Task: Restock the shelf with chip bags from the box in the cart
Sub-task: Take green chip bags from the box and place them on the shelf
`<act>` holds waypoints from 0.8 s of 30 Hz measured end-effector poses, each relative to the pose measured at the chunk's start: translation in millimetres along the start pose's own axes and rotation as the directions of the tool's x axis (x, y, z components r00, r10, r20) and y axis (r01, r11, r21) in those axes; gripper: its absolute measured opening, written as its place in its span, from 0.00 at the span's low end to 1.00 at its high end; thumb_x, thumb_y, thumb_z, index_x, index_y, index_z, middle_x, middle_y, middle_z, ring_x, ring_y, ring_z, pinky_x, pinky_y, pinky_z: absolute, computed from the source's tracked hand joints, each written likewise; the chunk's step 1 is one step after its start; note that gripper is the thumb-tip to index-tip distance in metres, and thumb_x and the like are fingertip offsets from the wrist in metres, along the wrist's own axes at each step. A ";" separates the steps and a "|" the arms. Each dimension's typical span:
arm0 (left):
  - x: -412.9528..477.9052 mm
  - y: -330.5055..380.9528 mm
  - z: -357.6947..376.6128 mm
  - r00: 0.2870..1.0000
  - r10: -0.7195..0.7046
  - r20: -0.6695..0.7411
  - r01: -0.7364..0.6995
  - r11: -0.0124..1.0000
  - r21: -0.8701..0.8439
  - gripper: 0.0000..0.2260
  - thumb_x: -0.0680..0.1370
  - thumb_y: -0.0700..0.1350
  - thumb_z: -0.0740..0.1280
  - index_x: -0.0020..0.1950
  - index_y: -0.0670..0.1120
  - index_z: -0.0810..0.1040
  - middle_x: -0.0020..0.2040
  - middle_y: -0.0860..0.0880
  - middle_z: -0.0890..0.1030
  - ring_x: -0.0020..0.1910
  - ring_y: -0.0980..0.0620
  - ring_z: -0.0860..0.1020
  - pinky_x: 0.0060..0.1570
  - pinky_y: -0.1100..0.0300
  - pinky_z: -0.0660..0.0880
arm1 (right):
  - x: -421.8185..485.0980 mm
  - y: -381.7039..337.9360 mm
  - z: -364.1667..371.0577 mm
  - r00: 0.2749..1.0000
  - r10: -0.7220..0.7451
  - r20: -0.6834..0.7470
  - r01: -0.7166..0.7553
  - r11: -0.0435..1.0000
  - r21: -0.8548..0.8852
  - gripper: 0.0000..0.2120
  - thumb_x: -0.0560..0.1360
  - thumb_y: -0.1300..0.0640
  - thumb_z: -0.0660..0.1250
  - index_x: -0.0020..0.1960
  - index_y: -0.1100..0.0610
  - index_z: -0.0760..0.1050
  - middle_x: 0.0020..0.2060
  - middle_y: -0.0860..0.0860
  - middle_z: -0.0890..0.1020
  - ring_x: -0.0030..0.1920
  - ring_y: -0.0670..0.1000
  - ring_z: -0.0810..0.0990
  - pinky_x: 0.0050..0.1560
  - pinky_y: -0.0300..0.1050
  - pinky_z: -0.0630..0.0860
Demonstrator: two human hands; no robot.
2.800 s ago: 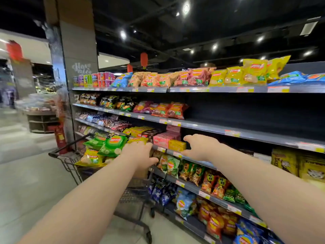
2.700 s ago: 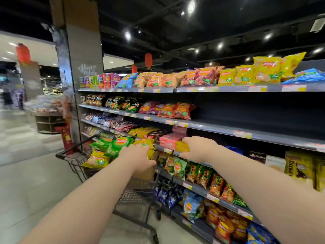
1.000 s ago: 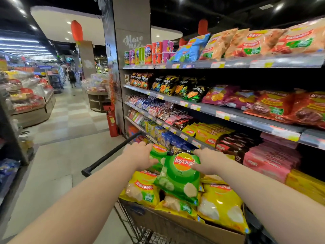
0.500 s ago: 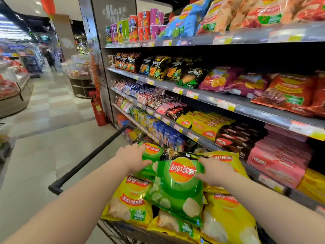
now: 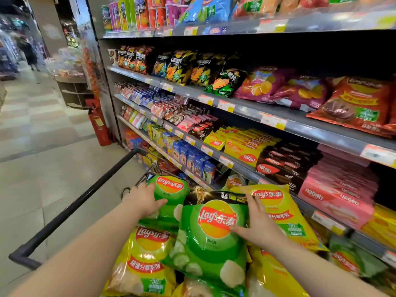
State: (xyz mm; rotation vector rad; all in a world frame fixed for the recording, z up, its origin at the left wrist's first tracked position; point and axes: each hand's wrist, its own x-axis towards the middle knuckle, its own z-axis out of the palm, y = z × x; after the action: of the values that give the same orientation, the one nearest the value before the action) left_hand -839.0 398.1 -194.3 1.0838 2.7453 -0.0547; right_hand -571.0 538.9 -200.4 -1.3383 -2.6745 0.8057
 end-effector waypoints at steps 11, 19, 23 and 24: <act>54.4 -32.5 25.6 0.975 -0.049 0.218 0.145 0.881 -0.450 0.40 0.72 0.64 0.66 0.75 0.42 0.57 0.70 0.41 0.72 0.66 0.41 0.73 0.65 0.48 0.71 | -9.6 4.1 49.5 0.935 0.282 0.215 -0.349 0.631 0.693 0.63 0.43 0.37 0.81 0.73 0.50 0.58 0.61 0.54 0.76 0.59 0.55 0.77 0.62 0.53 0.74; 69.1 -41.0 30.0 0.950 -0.066 0.307 0.236 0.795 -0.559 0.35 0.77 0.63 0.61 0.73 0.38 0.64 0.70 0.39 0.70 0.66 0.40 0.72 0.61 0.51 0.70 | -21.0 -18.8 59.6 0.918 0.365 0.156 -0.344 0.535 0.772 0.46 0.54 0.48 0.83 0.68 0.54 0.67 0.51 0.52 0.81 0.49 0.51 0.80 0.40 0.40 0.77; 75.4 -46.7 32.9 0.930 -0.018 0.366 0.282 0.674 -0.683 0.33 0.74 0.60 0.68 0.69 0.38 0.69 0.66 0.38 0.75 0.62 0.39 0.75 0.63 0.48 0.72 | -24.0 -30.0 58.8 0.883 0.457 0.105 -0.362 0.523 0.772 0.38 0.67 0.58 0.77 0.72 0.56 0.63 0.56 0.56 0.79 0.52 0.55 0.79 0.46 0.44 0.78; 75.4 -47.5 32.4 0.930 0.000 0.367 0.289 0.614 -0.734 0.32 0.73 0.57 0.71 0.68 0.38 0.71 0.64 0.38 0.77 0.60 0.39 0.77 0.61 0.48 0.73 | -24.9 -32.6 57.9 0.881 0.465 0.086 -0.353 0.525 0.774 0.39 0.68 0.58 0.76 0.73 0.56 0.62 0.59 0.57 0.78 0.54 0.56 0.78 0.50 0.47 0.78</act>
State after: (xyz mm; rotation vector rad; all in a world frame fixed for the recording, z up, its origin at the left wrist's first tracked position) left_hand -920.0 410.7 -242.0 0.5146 2.1277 0.7962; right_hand -594.5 479.2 -230.5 -1.6396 -1.5045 1.5997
